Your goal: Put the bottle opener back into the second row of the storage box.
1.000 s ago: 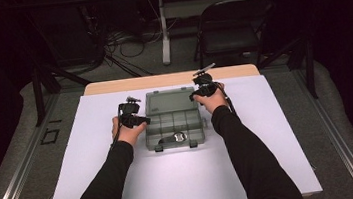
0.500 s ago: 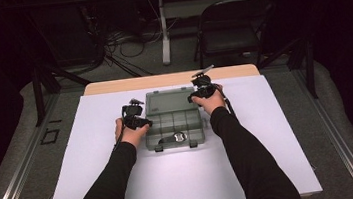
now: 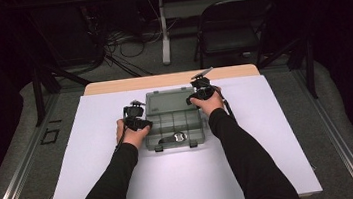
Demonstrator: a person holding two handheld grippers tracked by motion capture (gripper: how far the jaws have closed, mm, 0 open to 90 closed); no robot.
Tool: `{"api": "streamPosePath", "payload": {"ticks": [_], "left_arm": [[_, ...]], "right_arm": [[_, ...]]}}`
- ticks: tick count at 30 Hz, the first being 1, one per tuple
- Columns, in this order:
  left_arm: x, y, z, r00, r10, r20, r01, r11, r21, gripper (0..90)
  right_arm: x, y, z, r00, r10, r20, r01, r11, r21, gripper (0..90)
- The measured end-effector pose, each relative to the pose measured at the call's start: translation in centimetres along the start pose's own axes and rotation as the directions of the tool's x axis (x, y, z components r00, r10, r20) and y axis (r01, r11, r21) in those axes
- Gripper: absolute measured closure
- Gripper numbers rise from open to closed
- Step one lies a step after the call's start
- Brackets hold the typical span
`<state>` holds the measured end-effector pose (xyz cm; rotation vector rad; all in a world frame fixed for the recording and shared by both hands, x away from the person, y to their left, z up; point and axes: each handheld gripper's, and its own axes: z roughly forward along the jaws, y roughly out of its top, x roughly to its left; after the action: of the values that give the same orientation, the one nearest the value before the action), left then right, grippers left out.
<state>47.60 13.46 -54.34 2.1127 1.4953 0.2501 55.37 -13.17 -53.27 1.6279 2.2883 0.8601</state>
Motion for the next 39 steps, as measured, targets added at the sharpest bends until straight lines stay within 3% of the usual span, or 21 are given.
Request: {"api": "streamPosePath", "payload": {"ticks": [23,39], "left_arm": [[0.0,-0.13,0.03,0.9999,0.011,0.001,-0.011,0.9999,-0.011,72.4],[0.04,-0.11,0.04,0.9999,0.009,0.005,-0.009,0.9999,-0.01,72.4]], "right_arm": [[0.16,0.0,0.37,0.9969,0.054,-0.057,-0.052,0.998,0.03,35.0],[0.56,0.13,0.55,0.9974,0.056,-0.046,-0.053,0.997,0.051,29.3]]}}
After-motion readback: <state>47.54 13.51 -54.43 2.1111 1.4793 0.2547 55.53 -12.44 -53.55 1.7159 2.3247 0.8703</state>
